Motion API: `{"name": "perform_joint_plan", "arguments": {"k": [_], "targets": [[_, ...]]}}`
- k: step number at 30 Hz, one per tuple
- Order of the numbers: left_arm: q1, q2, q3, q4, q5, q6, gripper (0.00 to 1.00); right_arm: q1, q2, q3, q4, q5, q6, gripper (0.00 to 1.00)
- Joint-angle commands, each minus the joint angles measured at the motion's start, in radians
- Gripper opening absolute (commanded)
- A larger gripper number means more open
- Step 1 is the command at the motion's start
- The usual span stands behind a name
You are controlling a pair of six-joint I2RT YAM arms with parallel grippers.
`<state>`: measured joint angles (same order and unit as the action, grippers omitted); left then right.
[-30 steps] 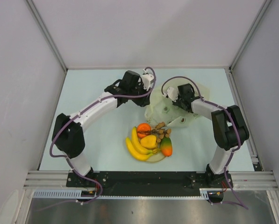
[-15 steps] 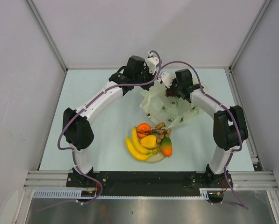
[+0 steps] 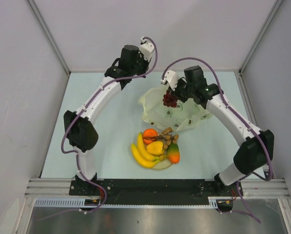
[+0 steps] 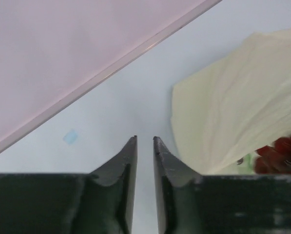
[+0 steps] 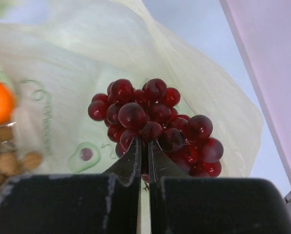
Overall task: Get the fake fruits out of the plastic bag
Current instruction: Take out the fake fruit from the plastic bag, then place the fake fruit on the plate.
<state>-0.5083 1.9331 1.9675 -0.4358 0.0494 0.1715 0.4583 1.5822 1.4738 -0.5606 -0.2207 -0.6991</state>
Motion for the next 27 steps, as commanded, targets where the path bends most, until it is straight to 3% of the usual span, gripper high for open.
{"name": "perform_joint_plan", "arguments": {"k": [1,2,5,11,17,27], "targets": [[0.007,-0.008,-0.009,0.009,-0.039,0.01,0.34,0.089,-0.166,0.06,-0.134,-0.029,-0.007,0.0],[0.005,-0.022,-0.016,0.012,-0.046,0.01,0.5,0.111,-0.185,0.06,-0.149,-0.028,-0.016,0.0],[-0.001,-0.058,-0.042,0.022,-0.131,0.034,0.67,0.193,-0.255,0.051,-0.254,-0.051,-0.079,0.0],[0.002,-0.154,-0.137,0.046,-0.232,0.069,0.85,0.295,-0.352,-0.021,-0.328,-0.196,-0.093,0.0],[0.011,-0.292,-0.289,0.062,-0.269,0.108,0.9,0.385,-0.326,-0.024,-0.312,-0.279,-0.043,0.0],[0.042,-0.434,-0.407,0.063,-0.255,0.111,0.9,0.511,-0.346,-0.024,-0.499,-0.29,-0.091,0.0]]}}
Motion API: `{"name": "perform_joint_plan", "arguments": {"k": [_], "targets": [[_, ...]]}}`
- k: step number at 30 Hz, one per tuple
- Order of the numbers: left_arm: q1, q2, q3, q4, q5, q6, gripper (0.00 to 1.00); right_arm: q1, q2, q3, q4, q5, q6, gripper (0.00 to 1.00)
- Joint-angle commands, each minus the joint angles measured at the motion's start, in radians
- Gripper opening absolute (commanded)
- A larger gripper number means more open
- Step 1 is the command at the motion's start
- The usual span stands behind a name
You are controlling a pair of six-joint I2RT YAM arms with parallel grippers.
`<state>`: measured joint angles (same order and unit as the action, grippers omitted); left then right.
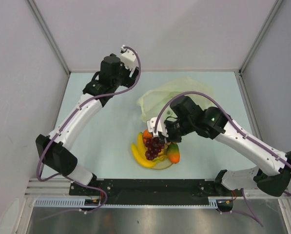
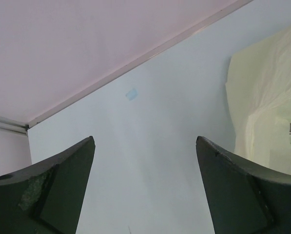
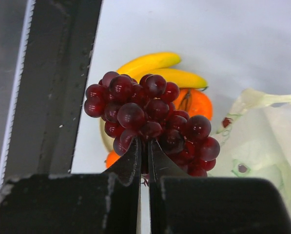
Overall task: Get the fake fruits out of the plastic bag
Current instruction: Place the fake fruit on the plate.
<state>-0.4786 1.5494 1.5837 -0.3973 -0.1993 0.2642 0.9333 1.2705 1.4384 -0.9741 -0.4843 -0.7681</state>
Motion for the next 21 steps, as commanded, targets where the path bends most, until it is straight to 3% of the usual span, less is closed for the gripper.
{"name": "perform_joint_plan", "arguments": {"k": [1,7,21], "targets": [[0.014,-0.057,-0.027,0.026,-0.005,0.021,0.9,0.056,-0.034,0.013,-0.104,-0.03,-0.023,0.0],[0.014,-0.072,-0.027,0.018,0.006,0.029,0.9,0.091,-0.011,-0.032,-0.176,-0.01,-0.068,0.0],[0.014,-0.086,-0.054,0.003,0.038,0.033,0.91,0.038,0.125,-0.058,-0.068,0.038,-0.174,0.0]]}}
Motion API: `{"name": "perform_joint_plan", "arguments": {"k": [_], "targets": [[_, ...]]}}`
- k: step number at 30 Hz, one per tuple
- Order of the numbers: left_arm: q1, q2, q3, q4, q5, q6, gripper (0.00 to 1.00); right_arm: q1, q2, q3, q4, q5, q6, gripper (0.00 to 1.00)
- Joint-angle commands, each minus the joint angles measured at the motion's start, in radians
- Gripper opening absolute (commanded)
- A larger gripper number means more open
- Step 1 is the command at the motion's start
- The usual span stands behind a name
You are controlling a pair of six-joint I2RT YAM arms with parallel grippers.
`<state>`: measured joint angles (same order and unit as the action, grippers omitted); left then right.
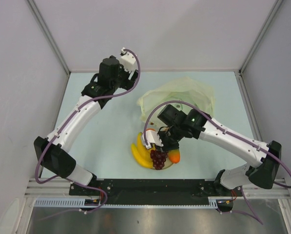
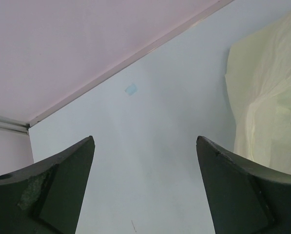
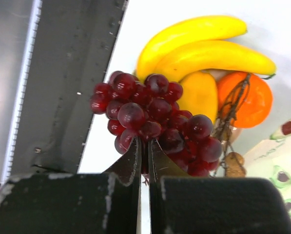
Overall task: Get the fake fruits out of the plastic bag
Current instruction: Place the fake fruit on the plate.
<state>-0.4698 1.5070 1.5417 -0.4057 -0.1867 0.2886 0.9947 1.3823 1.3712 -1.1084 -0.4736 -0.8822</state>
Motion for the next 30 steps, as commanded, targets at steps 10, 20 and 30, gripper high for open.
{"name": "perform_joint_plan", "arguments": {"k": [10,20,30], "targets": [[0.005,-0.03,-0.032,-0.007,0.087,-0.023,0.91,-0.027,0.08,0.011,0.16,0.035,-0.103,0.0],[0.005,-0.03,-0.037,-0.01,0.119,-0.035,0.91,-0.033,0.133,0.011,0.216,0.058,-0.075,0.31],[0.005,-0.031,-0.034,-0.012,0.13,-0.035,0.92,-0.033,0.152,0.011,0.252,0.092,-0.046,0.39]]}}
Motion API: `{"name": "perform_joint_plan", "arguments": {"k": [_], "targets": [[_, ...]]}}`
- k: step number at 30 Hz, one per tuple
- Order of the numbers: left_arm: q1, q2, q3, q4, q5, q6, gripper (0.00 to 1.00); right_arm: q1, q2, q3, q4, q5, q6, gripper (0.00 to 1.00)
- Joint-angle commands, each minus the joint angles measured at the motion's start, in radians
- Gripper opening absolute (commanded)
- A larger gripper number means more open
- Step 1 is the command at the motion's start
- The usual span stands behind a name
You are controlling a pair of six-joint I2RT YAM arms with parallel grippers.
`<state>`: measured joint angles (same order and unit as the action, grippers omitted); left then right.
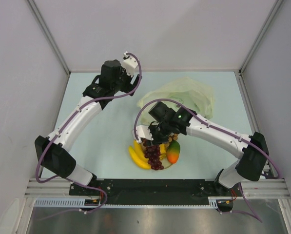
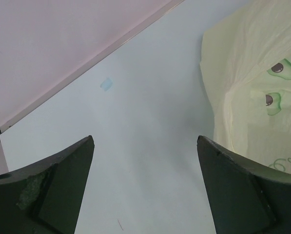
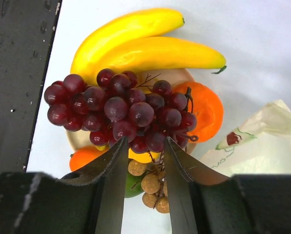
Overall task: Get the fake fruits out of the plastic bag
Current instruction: Place the fake fruit on the plate, then move the plastic bag to the center of the board.
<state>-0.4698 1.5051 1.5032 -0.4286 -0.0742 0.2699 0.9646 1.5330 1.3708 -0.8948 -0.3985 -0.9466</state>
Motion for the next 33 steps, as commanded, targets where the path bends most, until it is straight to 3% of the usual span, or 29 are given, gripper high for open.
{"name": "perform_joint_plan", "arguments": {"k": [1,9,12,13,14,19,22,23,26,27,29,30,32,33], "targets": [[0.005,-0.029,0.005,0.011,0.017,-0.015,0.92,-0.003,0.003,0.011,0.043,0.02,0.02,0.4],[0.005,-0.011,0.029,0.008,0.022,-0.017,0.96,-0.006,-0.039,0.011,0.04,0.044,0.019,0.43],[0.005,0.001,0.045,0.008,0.001,-0.017,1.0,-0.013,-0.074,0.011,0.052,0.084,0.026,0.55],[0.005,0.003,0.058,0.008,-0.009,-0.014,1.0,-0.018,-0.105,0.011,0.063,0.099,0.063,0.94],[0.005,0.006,0.066,0.01,-0.018,-0.009,1.0,-0.039,-0.117,0.011,0.08,0.118,0.087,1.0],[0.02,-0.015,0.123,0.011,-0.062,-0.003,1.0,-0.179,-0.224,0.011,0.163,0.104,0.236,1.0],[0.034,-0.049,0.14,0.01,-0.062,0.002,1.0,-0.263,-0.264,0.011,0.071,0.073,0.23,1.0],[0.045,-0.058,0.138,0.002,-0.064,0.003,1.0,-0.306,-0.281,0.011,-0.035,0.016,0.166,0.98],[0.063,-0.097,0.115,-0.009,-0.058,0.005,1.0,-0.375,-0.292,0.004,-0.27,-0.095,0.054,0.78],[0.068,-0.105,0.097,-0.01,-0.055,0.006,1.0,-0.386,-0.283,-0.005,-0.315,-0.114,0.037,0.62],[0.082,-0.12,0.071,-0.018,-0.039,0.002,1.0,-0.423,-0.255,-0.064,-0.39,-0.141,-0.003,0.46],[0.086,-0.124,0.06,-0.013,-0.035,0.0,1.0,-0.437,-0.246,-0.088,-0.4,-0.145,-0.015,0.31],[0.098,-0.131,0.031,-0.009,-0.019,-0.003,1.0,-0.466,-0.202,-0.181,-0.368,-0.12,-0.04,0.19],[0.102,-0.128,0.025,-0.013,-0.013,0.003,1.0,-0.498,-0.171,-0.212,-0.334,-0.099,-0.032,0.07]]}}
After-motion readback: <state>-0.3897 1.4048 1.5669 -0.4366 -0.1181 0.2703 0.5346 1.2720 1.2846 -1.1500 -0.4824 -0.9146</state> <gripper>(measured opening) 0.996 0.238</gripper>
